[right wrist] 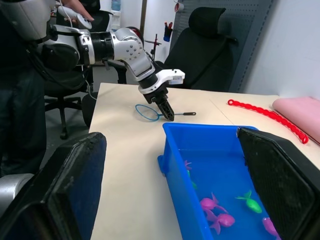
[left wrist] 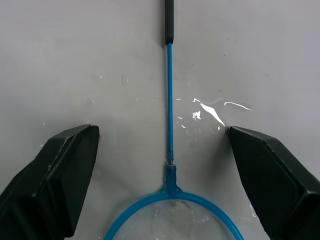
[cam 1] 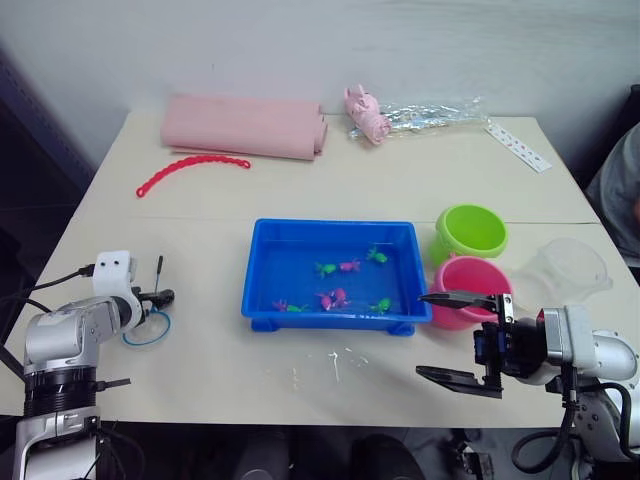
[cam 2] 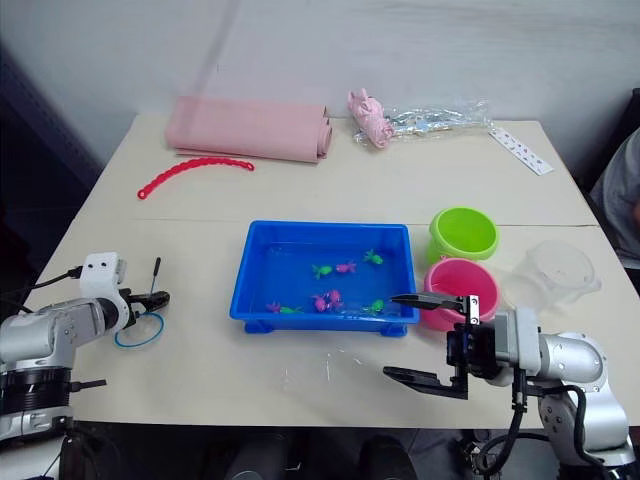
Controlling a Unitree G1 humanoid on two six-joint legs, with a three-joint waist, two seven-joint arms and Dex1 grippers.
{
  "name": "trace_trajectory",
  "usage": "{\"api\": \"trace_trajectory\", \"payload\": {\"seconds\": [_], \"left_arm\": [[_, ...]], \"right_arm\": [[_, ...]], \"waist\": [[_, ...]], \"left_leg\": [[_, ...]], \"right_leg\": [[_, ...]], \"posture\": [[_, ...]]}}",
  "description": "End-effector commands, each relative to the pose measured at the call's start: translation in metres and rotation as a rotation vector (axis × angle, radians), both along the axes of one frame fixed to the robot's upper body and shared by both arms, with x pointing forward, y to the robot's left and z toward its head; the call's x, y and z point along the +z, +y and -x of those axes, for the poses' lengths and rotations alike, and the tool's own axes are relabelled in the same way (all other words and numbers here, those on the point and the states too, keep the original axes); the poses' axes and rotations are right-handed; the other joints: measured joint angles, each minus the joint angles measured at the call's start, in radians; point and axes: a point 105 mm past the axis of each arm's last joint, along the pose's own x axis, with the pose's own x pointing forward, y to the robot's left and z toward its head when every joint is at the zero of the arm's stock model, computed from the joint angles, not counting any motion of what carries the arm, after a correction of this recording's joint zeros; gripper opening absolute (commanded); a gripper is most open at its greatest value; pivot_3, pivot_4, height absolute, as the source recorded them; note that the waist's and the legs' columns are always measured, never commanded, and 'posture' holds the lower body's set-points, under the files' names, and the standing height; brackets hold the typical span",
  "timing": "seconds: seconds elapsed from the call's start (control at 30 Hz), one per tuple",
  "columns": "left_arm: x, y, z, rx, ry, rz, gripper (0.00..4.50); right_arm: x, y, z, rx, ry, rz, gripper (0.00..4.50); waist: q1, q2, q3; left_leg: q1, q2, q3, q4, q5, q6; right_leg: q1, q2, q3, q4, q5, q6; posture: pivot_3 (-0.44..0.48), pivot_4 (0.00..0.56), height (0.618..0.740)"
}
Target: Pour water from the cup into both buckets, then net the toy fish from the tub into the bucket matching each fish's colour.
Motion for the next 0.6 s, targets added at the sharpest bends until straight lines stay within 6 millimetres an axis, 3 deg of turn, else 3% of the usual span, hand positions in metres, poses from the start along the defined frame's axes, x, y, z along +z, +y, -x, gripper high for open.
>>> {"api": "trace_trajectory", "payload": {"seconds": [0.03,0.23,0.3,0.37,0.5,0.6], "left_arm": [[-0.042,0.003,0.021,0.011,0.167,0.020,2.41],[-0.051,0.004,0.026,0.025,0.183,0.046,0.06],[-0.050,0.005,0.026,0.031,0.171,0.047,0.06],[-0.036,0.013,0.020,0.042,0.090,0.045,0.06],[0.022,0.015,0.001,-0.074,-0.268,0.108,0.06],[0.074,0.010,0.008,-0.320,-0.503,0.079,0.06]], "right_arm": [[0.005,-0.004,0.004,-0.018,-0.048,-0.001,4.50],[0.000,-0.010,0.008,-0.039,-0.039,0.009,4.50],[-0.002,-0.011,0.009,-0.042,-0.038,0.010,4.50],[-0.002,-0.011,0.008,-0.045,-0.040,0.012,4.50],[0.004,-0.011,0.005,-0.058,-0.057,0.018,4.50],[0.020,-0.005,-0.005,-0.119,-0.027,0.022,4.50]], "waist": [[-0.003,0.006,-0.003],[-0.007,0.016,-0.010],[-0.008,0.016,-0.010],[-0.010,0.016,-0.010],[-0.017,0.011,-0.007],[-0.019,0.002,-0.003]], "left_leg": [[0.001,0.000,0.000,0.000,0.000,0.000],[0.005,0.000,0.002,-0.002,0.000,0.000],[0.007,0.000,0.002,-0.003,0.000,0.000],[0.011,0.000,0.003,-0.004,0.000,0.000],[0.015,0.001,0.003,-0.006,-0.001,0.000],[0.012,0.002,0.002,-0.006,-0.002,-0.001]], "right_leg": [[0.000,0.000,0.000,0.001,0.000,0.000],[0.002,0.000,0.002,0.002,0.000,0.000],[0.004,0.000,0.003,0.002,0.000,0.000],[0.008,0.000,0.004,0.001,0.000,0.000],[0.013,0.001,0.003,-0.005,0.000,0.000],[0.012,0.001,0.002,-0.006,0.000,-0.001]], "posture": [[0.000,0.150,0.740],[0.000,0.150,0.740],[0.000,0.150,0.740],[0.000,0.150,0.740],[0.000,0.150,0.740],[0.000,0.150,0.740]]}}
